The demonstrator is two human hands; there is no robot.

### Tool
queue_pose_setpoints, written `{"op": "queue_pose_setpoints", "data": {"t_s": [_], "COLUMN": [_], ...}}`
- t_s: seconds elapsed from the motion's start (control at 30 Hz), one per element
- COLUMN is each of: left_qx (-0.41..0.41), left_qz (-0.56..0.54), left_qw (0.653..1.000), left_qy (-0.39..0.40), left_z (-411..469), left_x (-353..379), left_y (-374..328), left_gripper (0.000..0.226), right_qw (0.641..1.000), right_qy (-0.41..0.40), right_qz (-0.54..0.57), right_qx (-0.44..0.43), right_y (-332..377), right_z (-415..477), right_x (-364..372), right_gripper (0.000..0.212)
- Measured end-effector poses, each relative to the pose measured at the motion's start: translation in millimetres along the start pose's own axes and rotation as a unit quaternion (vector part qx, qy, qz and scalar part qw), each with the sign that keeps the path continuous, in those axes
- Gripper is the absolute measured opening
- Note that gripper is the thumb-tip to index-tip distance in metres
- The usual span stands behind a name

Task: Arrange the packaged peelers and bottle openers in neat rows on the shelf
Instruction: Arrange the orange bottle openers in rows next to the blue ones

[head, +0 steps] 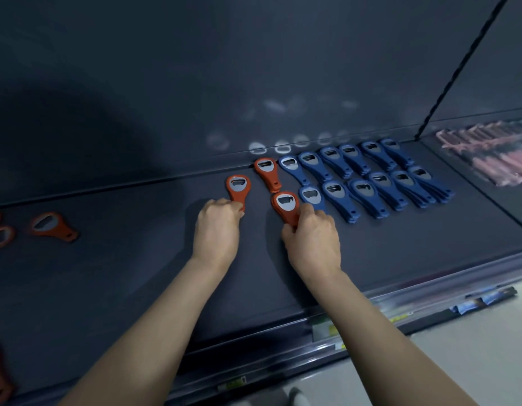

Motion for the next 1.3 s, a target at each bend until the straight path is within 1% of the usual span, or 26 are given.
{"op": "queue_pose_setpoints", "data": {"t_s": [0.1, 0.2, 0.33, 0.47, 0.63, 0.73, 0.87, 0.93, 1.03, 1.13, 1.2, 1.3], "left_qx": [-0.001, -0.005, -0.007, 0.001, 0.0, -0.007, -0.016, -0.025, -0.038, -0.051, -0.065, -0.116], "left_qz": [-0.01, -0.013, -0.031, -0.044, -0.053, -0.062, -0.08, -0.092, -0.072, -0.046, -0.01, 0.039], "left_qw": [1.0, 1.0, 0.999, 0.999, 0.997, 0.996, 0.995, 0.994, 0.993, 0.992, 0.992, 0.986], "left_qy": [-0.009, -0.013, -0.02, -0.031, -0.048, -0.06, -0.054, -0.061, -0.084, -0.103, -0.108, -0.116], "left_z": [4, 9, 15, 21, 27, 30, 31, 27, 14, -7, -26, -61], "left_x": [2, 4, 6, 7, 8, 9, 7, 0, -16, -35, -48, -65], "left_y": [-2, -3, -5, -5, -6, -7, -8, -7, 1, 12, 22, 46], "left_gripper": [0.019, 0.02, 0.021, 0.02, 0.019, 0.017, 0.015, 0.019, 0.025, 0.023, 0.021, 0.019], "right_qw": [1.0, 1.0, 0.999, 0.997, 0.994, 0.993, 0.991, 0.989, 0.984, 0.975, 0.964, 0.936], "right_qy": [0.004, 0.009, -0.016, -0.032, -0.034, -0.026, -0.02, -0.016, -0.008, 0.009, 0.029, 0.078], "right_qz": [0.001, 0.002, -0.017, 0.026, 0.037, 0.038, 0.048, 0.051, 0.047, 0.03, 0.02, 0.011], "right_qx": [-0.013, -0.022, -0.032, -0.068, -0.1, -0.112, -0.122, -0.135, -0.171, -0.222, -0.264, -0.343], "right_y": [-1, -2, -1, 2, 1, -3, -6, -6, 3, 22, 40, 75], "right_z": [0, 0, 2, 4, 6, 10, 14, 16, 20, 20, 17, 6], "right_x": [1, 1, -4, -10, -14, -15, -19, -22, -25, -22, -15, 2], "right_gripper": [0.02, 0.029, 0.039, 0.032, 0.02, 0.02, 0.022, 0.023, 0.025, 0.028, 0.032, 0.035]}}
Point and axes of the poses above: each hand's wrist, its own z-axis towards the middle knuckle, its own x-axis out of the palm, y = z × x, the point moved 4 cm from there along z, towards the middle knuckle, and after that the axes turned 1 degree about y, right-handed, at the moved point
